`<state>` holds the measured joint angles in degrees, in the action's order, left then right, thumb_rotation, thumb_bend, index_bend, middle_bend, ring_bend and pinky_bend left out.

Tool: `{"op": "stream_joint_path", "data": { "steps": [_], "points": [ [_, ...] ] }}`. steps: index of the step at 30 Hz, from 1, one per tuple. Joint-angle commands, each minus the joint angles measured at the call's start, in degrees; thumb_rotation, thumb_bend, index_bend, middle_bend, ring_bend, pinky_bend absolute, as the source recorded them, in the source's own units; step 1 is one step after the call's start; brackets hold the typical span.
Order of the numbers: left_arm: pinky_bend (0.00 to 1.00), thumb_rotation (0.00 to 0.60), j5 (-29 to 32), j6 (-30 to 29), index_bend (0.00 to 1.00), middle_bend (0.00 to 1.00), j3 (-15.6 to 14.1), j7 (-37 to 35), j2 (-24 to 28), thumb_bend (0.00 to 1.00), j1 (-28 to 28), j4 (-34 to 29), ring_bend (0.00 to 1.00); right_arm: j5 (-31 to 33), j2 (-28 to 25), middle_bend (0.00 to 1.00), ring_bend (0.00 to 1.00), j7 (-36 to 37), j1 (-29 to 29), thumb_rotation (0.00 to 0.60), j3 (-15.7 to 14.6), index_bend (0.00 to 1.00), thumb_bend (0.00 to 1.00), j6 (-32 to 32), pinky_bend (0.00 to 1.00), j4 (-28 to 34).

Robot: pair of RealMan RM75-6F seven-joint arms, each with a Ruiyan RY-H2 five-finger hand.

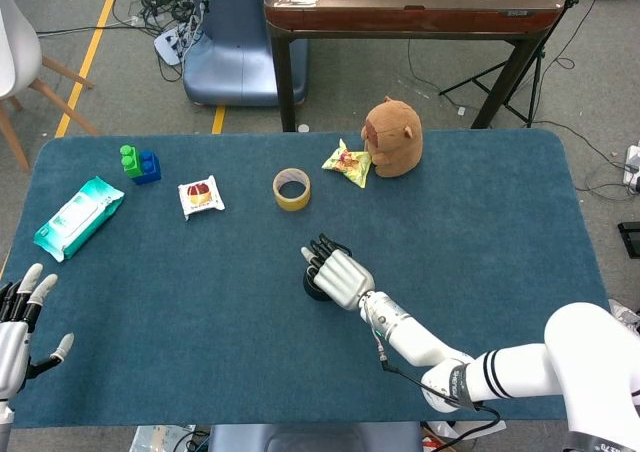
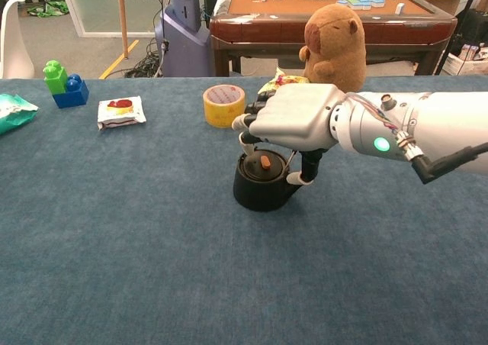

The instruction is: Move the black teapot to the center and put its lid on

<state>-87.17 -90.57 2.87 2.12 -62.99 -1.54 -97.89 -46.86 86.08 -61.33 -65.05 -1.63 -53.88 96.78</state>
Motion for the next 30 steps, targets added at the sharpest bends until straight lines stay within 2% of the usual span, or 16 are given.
{"op": "stream_joint_path", "data": {
  "steps": [1,9,16,23,30],
  "points": [
    [0.0,0.6,-0.13,0.22,0.1,0.0,-0.15,-0.69,0.11,0.27,-0.02,0.06,0.0,0.38,0.35,0.06,0.0,-0.38,-0.15,0.6,-0.28,0.24,0.29,-0.12,0.0,-0.36],
    [0.0,0.6,-0.33,0.37,0.1,0.0,-0.28,-1.46,0.15,0.27,-0.05,0.34,0.0,1.28,1.24,0.06,0.0,-1.66,-0.73,0.6,-1.2,0.24,0.29,0.04,0.0,-1.14],
    [0.0,0.6,-0.16,0.42,0.1,0.0,-0.29,-2.01,-0.04,0.27,0.02,0.89,0.0,-0.27,-0.93,0.06,0.0,-0.54,-0.09,0.6,-1.46,0.24,0.29,-1.5,0.0,1.69],
    [0.0,0.6,0.06,0.28,0.1,0.0,-0.03,-2.18,0.17,0.27,0.02,1.07,0.0,-3.63,-7.29,0.06,0.0,4.35,2.78,0.6,-0.17,0.24,0.29,-5.85,0.0,7.12],
    [0.0,0.6,0.41,0.54,0.1,0.0,0.4,-1.94,0.51,0.27,-0.31,1.16,0.0,-6.66,-15.58,0.08,0.0,10.45,8.82,0.6,-0.91,0.24,0.29,-11.64,0.0,12.13]
  ]
}}
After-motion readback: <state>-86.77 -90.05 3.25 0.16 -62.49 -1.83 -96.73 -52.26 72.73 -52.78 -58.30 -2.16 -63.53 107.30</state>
